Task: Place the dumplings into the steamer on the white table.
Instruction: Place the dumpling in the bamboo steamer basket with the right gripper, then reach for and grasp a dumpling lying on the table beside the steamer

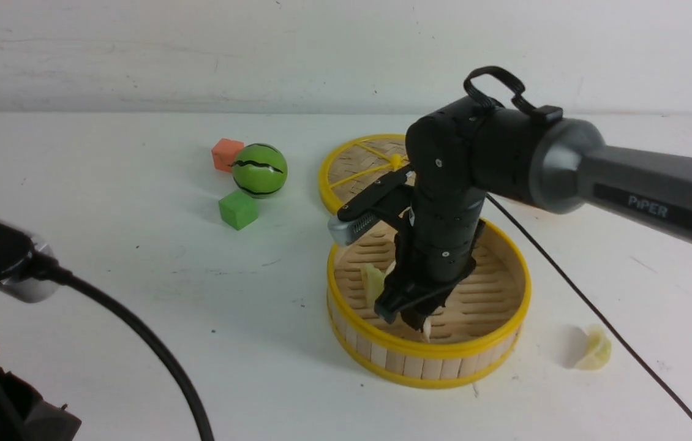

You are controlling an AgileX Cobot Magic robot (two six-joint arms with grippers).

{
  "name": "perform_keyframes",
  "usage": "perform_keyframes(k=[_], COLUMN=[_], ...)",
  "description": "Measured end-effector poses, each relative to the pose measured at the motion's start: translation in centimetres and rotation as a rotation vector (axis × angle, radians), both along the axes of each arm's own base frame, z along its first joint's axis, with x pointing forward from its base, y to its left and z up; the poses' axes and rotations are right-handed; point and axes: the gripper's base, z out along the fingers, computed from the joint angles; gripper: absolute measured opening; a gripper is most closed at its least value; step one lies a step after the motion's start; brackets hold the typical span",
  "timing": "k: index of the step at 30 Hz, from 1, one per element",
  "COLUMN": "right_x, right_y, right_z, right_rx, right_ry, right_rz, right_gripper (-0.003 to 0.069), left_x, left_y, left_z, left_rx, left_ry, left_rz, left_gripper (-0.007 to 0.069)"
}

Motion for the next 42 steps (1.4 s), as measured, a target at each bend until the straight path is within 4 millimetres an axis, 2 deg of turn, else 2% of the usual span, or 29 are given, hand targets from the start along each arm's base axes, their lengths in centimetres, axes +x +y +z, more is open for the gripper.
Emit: perform_keyframes(k=[2, 3, 8, 10, 12, 15, 17, 18, 19, 21, 22, 23, 27, 32, 42], right_x=[-0.2, -0.6, -1.3, -2.1, -2.9, -4.3, -4.9, -5.0, -5.5, -5.5, -5.5, -5.5, -4.7, -3.2, -1.7], right_y=[-0.1, -0.4, -1.7, -3.7, -6.2, -10.5, -13.3, -14.0, -16.6, -18.6, -18.7, -19.8, -20.0, -19.3, -19.8], right_z=[0.1, 0.6, 3.7, 6.3, 8.0, 8.7, 8.4, 8.2, 6.7, 5.1, 5.0, 3.8, 2.0, 1.2, -3.6], right_rx=[-0.011, -0.031, -0.018, 0.014, 0.034, 0.032, 0.024, 0.021, 0.008, 0.021, 0.03, 0.065, 0.195, 0.297, 0.202], right_ry=[0.019, 0.048, 0.019, -0.017, -0.038, -0.024, 0.0, 0.009, 0.054, 0.07, 0.073, 0.082, 0.03, -0.044, 0.012], right_rz=[-0.008, -0.013, -0.039, -0.078, -0.137, -0.261, -0.364, -0.389, -0.509, -0.629, -0.642, -0.725, -0.846, -0.891, -0.973], right_gripper=[0.0457, 0.0508, 0.0568, 0.057, 0.0568, 0.0567, 0.0566, 0.0566, 0.0566, 0.0566, 0.0566, 0.0566, 0.0566, 0.0566, 0.0566], left_x=[0.0, 0.0, 0.0, 0.0, -0.1, -0.1, -0.1, -0.1, -0.1, -0.1, 0.0, 0.0, 0.0, 0.0, -0.1], left_y=[0.0, 0.0, 0.0, 0.0, 0.0, 0.0, 0.0, 0.0, -0.1, -0.1, -0.1, -0.1, -0.2, -0.1, -0.1], left_z=[0.0, 0.0, 0.0, 0.0, 0.0, -0.1, -0.1, -0.1, -0.1, 0.0, 0.0, 0.0, 0.0, 0.0, -0.1], left_rx=[0.001, 0.001, 0.003, 0.002, 0.001, -0.003, -0.003, -0.004, -0.007, -0.012, -0.013, -0.016, -0.018, -0.018, -0.006], left_ry=[0.001, 0.002, 0.003, 0.005, 0.008, 0.014, 0.016, 0.016, 0.012, 0.007, 0.006, 0.004, 0.0, 0.001, 0.016], left_rz=[0.0, 0.0, 0.0, 0.0, 0.0, 0.0, 0.0, -0.001, -0.001, -0.002, -0.002, -0.002, -0.003, -0.003, -0.001], left_gripper=[-0.0003, -0.0001, 0.0002, 0.0003, 0.0004, 0.0006, 0.0007, 0.0008, 0.001, 0.0012, 0.0012, 0.0013, 0.0017, 0.0017, 0.002])
